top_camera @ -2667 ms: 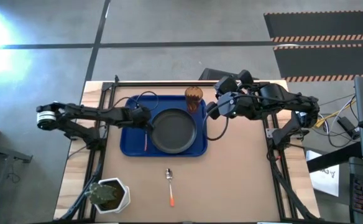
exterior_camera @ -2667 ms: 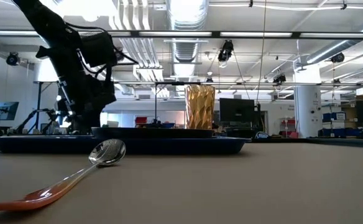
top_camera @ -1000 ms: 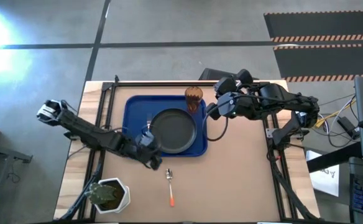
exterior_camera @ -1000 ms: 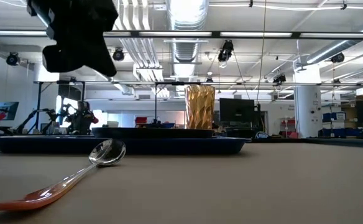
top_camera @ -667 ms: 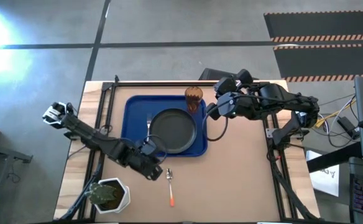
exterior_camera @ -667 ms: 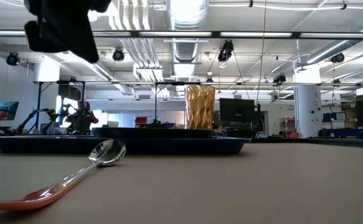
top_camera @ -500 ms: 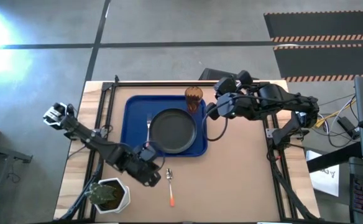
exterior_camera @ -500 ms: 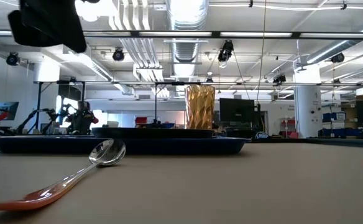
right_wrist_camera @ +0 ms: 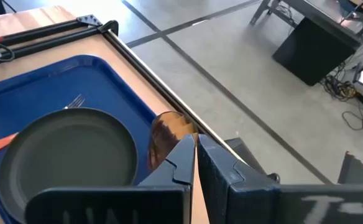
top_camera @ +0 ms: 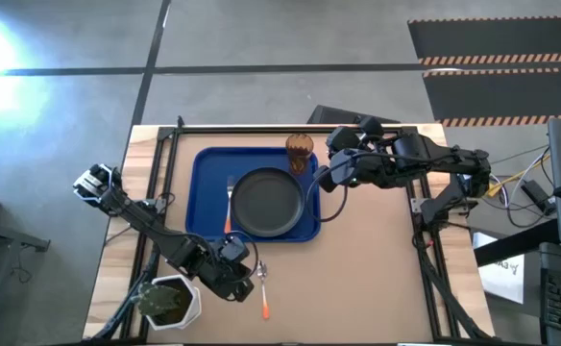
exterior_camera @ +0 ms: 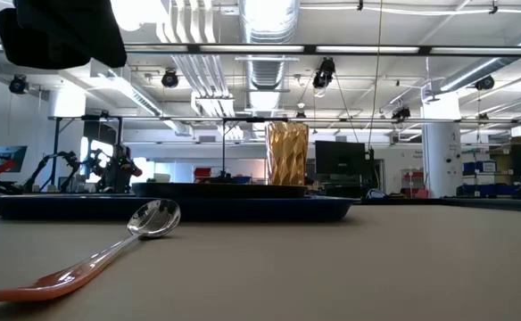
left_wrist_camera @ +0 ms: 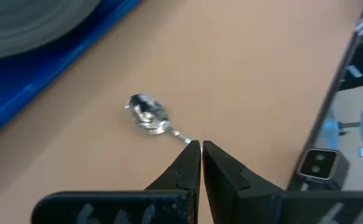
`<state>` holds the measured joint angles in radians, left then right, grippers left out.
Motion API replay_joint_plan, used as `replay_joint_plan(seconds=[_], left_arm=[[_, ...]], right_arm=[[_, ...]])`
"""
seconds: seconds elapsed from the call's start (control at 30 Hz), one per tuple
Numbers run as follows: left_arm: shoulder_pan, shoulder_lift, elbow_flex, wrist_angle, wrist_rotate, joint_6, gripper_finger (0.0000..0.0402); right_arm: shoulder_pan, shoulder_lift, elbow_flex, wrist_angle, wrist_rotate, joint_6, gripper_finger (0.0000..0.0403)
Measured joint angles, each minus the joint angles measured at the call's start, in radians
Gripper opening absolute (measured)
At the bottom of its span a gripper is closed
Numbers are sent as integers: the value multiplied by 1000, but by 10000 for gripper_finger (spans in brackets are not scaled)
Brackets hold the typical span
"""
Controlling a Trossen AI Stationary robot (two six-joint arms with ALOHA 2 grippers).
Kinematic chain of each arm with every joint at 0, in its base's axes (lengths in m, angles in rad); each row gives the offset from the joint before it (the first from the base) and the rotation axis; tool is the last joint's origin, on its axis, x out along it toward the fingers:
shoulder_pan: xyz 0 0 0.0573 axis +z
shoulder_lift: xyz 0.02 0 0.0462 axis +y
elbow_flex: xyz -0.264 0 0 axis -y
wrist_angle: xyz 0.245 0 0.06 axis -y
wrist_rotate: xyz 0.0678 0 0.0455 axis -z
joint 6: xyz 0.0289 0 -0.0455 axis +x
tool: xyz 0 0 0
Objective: Pick and place plate/cup/fork/spoon on tray
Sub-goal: Put the orange spoon beside the fork on the blue tray
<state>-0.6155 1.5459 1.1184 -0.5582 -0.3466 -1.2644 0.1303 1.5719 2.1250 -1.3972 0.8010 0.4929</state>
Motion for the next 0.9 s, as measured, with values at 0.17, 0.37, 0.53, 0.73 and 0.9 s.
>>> replay_joint_plan(seconds=[0.17, 0.37, 0.53, 0.73, 0.9], left_arm=[[0, -2, -2, 40, 2, 18, 0], [14, 5, -12, 80, 6, 13, 22], [25, 27, -7, 117, 28, 13, 66], [38, 59, -12, 130, 157, -67, 101], [44, 69, -8, 132, 158, -100, 91]], right_arm=[[0, 0, 0, 0, 2, -41, 9], [0, 0, 0, 1, 3, -70, 9], [0, 0, 0, 1, 3, -94, 9], [0, 0, 0, 1, 3, -101, 9], [0, 0, 0, 1, 4, -103, 9]])
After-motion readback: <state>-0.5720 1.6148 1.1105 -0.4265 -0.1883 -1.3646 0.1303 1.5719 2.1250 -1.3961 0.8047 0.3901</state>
